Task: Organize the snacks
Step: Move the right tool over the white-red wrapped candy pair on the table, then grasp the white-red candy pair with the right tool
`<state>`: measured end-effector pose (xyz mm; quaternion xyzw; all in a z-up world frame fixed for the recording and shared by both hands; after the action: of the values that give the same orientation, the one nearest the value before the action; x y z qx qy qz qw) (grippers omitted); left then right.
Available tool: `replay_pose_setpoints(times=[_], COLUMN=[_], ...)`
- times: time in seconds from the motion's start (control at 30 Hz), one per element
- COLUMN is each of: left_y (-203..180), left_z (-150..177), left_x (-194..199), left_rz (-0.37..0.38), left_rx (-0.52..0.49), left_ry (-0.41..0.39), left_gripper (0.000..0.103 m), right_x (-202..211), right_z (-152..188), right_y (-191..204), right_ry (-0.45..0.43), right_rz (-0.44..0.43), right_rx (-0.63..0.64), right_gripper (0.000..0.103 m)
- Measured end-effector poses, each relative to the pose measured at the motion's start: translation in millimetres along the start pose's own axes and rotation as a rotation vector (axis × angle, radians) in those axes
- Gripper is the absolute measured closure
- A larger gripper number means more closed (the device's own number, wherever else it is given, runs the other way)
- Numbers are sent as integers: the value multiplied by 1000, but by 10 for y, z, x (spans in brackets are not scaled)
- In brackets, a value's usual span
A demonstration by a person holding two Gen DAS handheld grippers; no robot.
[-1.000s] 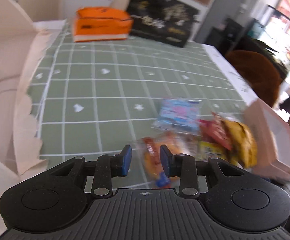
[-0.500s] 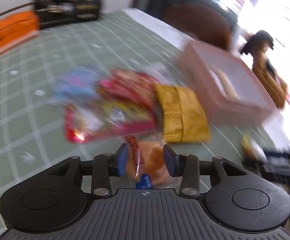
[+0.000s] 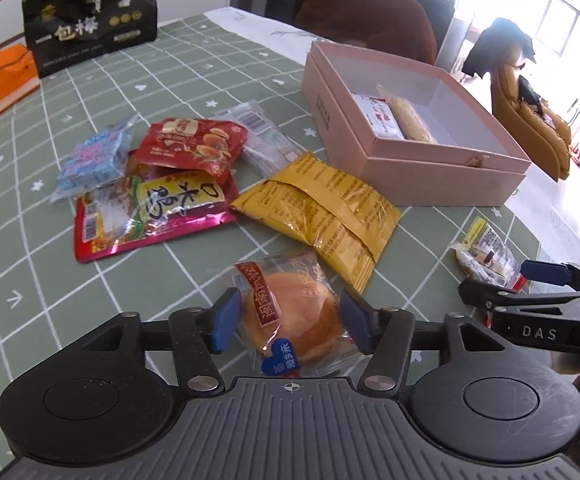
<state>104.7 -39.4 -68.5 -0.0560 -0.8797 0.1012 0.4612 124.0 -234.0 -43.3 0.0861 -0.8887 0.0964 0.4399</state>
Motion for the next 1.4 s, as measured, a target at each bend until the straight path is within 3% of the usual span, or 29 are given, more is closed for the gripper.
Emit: replay_pose_setpoints(times=[0.07,0.3,0.4,0.5,0.63,0.7,0.77,0.87,1.03,1.17,1.4], left_y=[2,31,22,-5,-7,-8,-14,-17,-37,-46,-73], left_z=[-14,-11,49,114,162,167,167,168,169,167,168], left_x=[-56,-41,12,62,96,95,96,96,86,78,67], left_rz=[7,46,82,104,120,121,118,113,98,87,72], left_rx=[3,-16,-13,-20,1,10,12,12,-7,-18,-8], left_ry=[7,2,23,39,46,42,41,41,47,53,60], left_gripper=[33,38,38,38,38,38,38,38,38,38,38], right_x=[2,-12,-42,-47,116,189,180,53,-56,-26,-118], right_z=[-5,-111,-160,-154,-176,-246,-326,-376,-333,-267,-323], right_y=[12,139,154,212,401,380,279,129,173,416,321], right_ry=[13,54,69,116,136,100,66,76,101,130,85], right_rz=[1,-5,-10,-102,-307,-279,-191,-103,-149,-301,-152], right_rx=[11,135,110,38,21,51,76,57,-6,-16,15], right_gripper=[15,15,15,15,15,15,15,15,19,22,21])
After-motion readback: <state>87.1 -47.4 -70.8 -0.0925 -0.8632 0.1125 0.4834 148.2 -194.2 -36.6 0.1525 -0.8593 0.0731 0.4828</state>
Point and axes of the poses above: each gripper's, at about its wrist camera, not at the fingertips, and x roughly against the way its jaws point, y to its left, z to its underside, the point moved 10 cm from there along -x, roughly the way its jaws point, and after that the axes turned 9 degrees about x, right-handed, at the moved point
